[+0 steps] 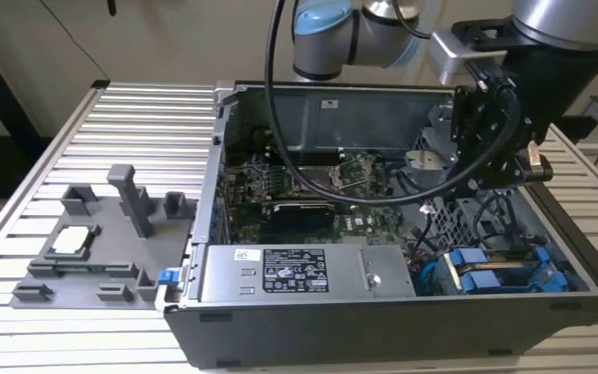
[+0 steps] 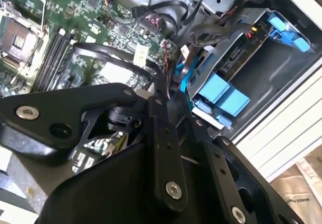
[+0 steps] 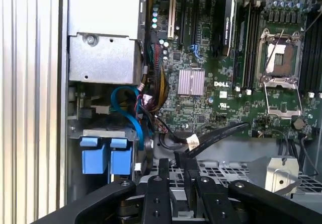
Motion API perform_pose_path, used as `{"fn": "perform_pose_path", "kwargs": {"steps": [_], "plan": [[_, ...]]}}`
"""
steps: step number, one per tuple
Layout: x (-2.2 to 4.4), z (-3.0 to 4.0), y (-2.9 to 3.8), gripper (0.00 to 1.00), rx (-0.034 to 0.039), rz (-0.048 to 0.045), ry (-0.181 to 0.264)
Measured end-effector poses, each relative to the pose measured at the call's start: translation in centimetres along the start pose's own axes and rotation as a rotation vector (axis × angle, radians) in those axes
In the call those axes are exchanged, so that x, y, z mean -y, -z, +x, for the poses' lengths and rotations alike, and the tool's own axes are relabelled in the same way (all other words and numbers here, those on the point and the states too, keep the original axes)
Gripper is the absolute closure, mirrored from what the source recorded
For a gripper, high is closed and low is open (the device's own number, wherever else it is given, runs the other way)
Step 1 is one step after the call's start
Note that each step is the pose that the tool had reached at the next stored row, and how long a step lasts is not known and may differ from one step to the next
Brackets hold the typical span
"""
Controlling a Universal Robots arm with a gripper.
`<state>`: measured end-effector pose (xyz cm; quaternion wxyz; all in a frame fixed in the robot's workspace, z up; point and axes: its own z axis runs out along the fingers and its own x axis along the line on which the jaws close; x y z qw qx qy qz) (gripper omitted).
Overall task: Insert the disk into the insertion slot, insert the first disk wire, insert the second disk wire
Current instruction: 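Insert the second disk wire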
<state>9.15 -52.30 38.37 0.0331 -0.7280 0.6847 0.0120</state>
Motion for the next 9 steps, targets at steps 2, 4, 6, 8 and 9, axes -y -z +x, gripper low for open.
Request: {"fn": "perform_pose_path", "kwargs": {"steps": [2, 4, 6, 8, 9], "plan": [[-0.20, -0.19, -0.16, 0.73, -0.0066, 0.0088, 0.004], [-0.56, -0.35, -0.29, 0.73, -0.0149, 0.0174, 0.006], [-1.09, -0.54, -0.43, 0.73, -0.0207, 0.0291, 0.007], [-1.66, -0.72, -0.55, 0.73, -0.0250, 0.0475, 0.008], [-1.94, -0.82, -0.60, 0.73, -0.0261, 0.0586, 0.008]]}}
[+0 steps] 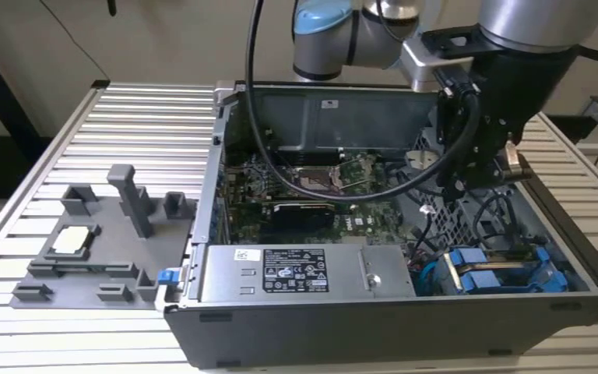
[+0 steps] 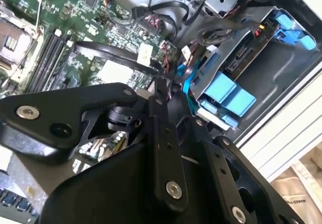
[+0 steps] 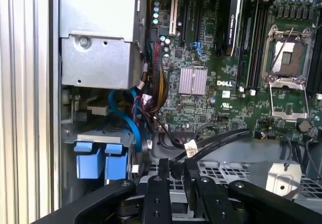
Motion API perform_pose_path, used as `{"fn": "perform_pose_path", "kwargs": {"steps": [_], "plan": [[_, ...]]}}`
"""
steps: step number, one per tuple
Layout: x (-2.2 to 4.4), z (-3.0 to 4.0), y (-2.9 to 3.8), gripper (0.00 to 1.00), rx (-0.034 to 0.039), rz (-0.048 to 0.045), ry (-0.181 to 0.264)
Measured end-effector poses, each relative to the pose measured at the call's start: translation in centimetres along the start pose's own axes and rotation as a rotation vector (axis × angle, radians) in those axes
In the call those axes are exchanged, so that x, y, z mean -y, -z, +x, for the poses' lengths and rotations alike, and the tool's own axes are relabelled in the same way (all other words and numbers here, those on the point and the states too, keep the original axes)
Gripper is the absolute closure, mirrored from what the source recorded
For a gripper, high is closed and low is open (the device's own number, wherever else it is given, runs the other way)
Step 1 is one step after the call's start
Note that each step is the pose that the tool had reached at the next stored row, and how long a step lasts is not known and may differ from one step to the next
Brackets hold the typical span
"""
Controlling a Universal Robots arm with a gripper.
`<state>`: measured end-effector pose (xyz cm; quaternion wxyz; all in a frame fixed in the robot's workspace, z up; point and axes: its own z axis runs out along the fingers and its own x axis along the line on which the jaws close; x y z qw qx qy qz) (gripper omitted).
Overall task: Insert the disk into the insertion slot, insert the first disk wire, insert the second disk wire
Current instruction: 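Insert the second disk wire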
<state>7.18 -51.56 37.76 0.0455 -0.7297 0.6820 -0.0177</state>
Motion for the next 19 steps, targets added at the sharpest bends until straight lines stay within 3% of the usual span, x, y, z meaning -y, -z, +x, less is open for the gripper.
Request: {"fn": "perform_pose_path", "kwargs": {"steps": [3, 6, 9, 10, 14, 19], "plan": [[-0.72, -0.28, -0.11, 0.73, -0.0046, 0.0341, 0.002], [-0.93, -0.41, -0.27, 0.73, -0.0177, 0.0529, 0.004], [-0.94, -0.54, -0.47, 0.73, -0.0444, 0.0551, 0.007], [-0.94, -0.65, -0.56, 0.73, -0.0493, 0.0564, 0.008], [-0.93, -1.05, -0.82, 0.73, -0.0523, 0.0677, 0.008], [-0.96, -1.12, -1.17, 0.73, -0.0556, 0.0708, 0.009]]}}
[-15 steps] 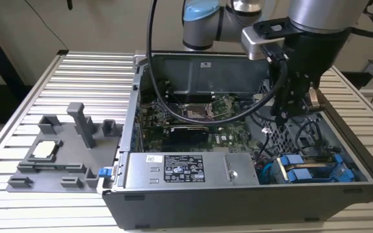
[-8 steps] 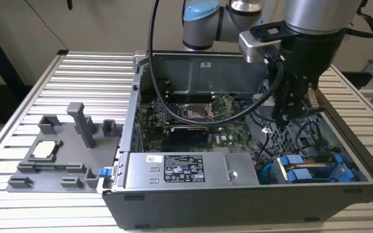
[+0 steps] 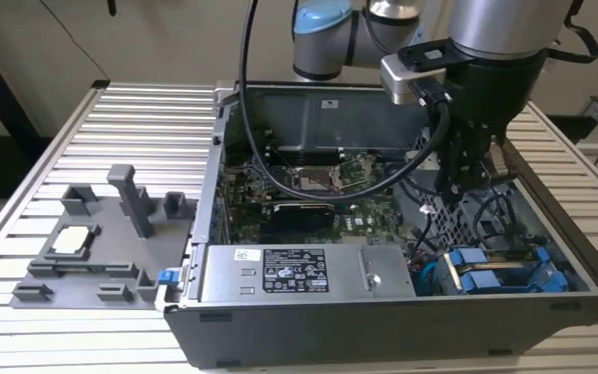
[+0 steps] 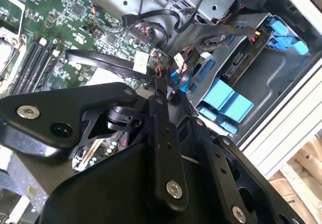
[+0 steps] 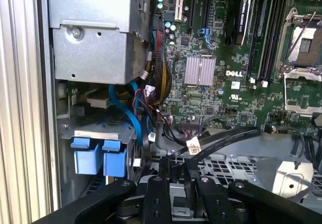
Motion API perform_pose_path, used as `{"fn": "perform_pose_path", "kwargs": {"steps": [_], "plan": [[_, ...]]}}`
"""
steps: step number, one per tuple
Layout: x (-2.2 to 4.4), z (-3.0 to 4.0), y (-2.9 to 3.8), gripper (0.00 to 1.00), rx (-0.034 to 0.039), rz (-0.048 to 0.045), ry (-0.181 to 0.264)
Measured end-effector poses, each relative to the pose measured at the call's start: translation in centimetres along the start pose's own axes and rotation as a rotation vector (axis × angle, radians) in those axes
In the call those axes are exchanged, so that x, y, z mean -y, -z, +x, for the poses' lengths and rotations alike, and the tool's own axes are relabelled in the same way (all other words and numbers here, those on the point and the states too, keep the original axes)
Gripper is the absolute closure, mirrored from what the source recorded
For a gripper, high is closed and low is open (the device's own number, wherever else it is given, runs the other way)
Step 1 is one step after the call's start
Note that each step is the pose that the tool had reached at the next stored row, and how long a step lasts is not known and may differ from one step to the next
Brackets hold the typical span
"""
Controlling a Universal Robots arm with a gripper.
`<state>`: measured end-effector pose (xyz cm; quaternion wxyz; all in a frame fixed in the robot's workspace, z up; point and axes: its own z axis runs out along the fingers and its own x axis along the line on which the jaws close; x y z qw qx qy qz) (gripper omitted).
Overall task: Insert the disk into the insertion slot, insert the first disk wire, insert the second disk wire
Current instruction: 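Insert the second disk wire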
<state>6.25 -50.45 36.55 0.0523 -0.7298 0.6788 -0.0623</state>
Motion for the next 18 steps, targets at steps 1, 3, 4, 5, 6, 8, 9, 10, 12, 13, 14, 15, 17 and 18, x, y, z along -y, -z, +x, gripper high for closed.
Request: {"fn": "perform_pose_path", "kwargs": {"steps": [1, 3, 4, 5, 6, 8, 9, 10, 12, 13, 14, 15, 17, 18], "plan": [[-0.01, -0.02, -0.06, 0.73, 0.0001, 0.0004, 0.000], [-0.01, -0.03, -0.07, 0.73, 0.0000, 0.0005, 0.000], [-0.01, -0.03, -0.07, 0.73, -0.0001, 0.0005, 0.000], [-0.01, -0.03, -0.06, 0.73, -0.0002, 0.0005, 0.000], [-0.01, -0.03, -0.06, 0.73, -0.0001, 0.0005, 0.000], [-0.01, -0.03, -0.07, 0.73, -0.0001, 0.0005, 0.000], [-0.01, -0.03, -0.07, 0.73, -0.0002, 0.0005, 0.000], [-0.01, -0.03, -0.07, 0.73, -0.0001, 0.0005, 0.000], [-0.01, -0.03, -0.07, 0.75, -0.0001, 0.0005, 0.000], [-0.01, -0.03, -0.07, 0.82, -0.0001, 0.0005, 0.000], [-0.01, -0.03, -0.07, 0.82, -0.0002, 0.0005, 0.000], [-0.01, -0.03, -0.07, 0.82, -0.0001, 0.0005, 0.000], [-0.01, -0.03, -0.07, 0.84, -0.0001, 0.0005, 0.000], [-0.01, -0.03, -0.07, 0.84, -0.0001, 0.0005, 0.000]]}}
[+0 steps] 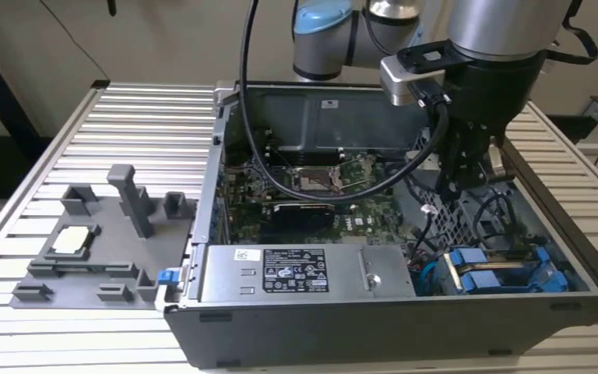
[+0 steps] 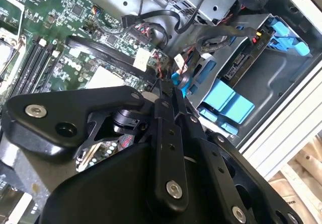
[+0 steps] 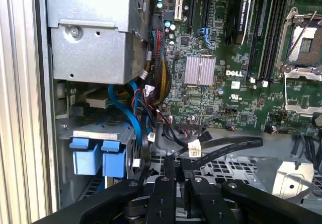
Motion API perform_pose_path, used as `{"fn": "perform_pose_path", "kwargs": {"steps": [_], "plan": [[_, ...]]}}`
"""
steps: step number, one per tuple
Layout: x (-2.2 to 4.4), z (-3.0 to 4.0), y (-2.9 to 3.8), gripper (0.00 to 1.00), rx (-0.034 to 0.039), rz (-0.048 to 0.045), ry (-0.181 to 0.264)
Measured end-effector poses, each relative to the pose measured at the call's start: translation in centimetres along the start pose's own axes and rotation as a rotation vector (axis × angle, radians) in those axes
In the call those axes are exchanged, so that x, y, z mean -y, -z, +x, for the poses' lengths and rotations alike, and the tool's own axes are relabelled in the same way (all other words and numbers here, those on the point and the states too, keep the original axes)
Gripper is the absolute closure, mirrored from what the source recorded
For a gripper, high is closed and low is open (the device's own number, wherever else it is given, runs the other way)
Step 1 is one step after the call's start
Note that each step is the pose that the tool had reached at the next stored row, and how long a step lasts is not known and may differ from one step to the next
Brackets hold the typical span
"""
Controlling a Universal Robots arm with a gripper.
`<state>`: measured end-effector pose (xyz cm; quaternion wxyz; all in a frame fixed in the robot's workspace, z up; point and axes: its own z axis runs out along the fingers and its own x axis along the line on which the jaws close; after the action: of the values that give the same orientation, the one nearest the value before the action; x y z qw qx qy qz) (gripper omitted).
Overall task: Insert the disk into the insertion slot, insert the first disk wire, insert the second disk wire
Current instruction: 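Insert the second disk wire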
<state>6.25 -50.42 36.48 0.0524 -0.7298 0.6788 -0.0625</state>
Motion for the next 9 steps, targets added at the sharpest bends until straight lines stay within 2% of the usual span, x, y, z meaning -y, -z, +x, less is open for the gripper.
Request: {"fn": "perform_pose_path", "kwargs": {"steps": [4, 9], "plan": [[0.10, 0.14, -0.03, 0.84, -0.0001, -0.0008, 0.000], [0.93, 1.01, -0.18, 0.84, 0.0007, -0.0111, 0.000]]}}
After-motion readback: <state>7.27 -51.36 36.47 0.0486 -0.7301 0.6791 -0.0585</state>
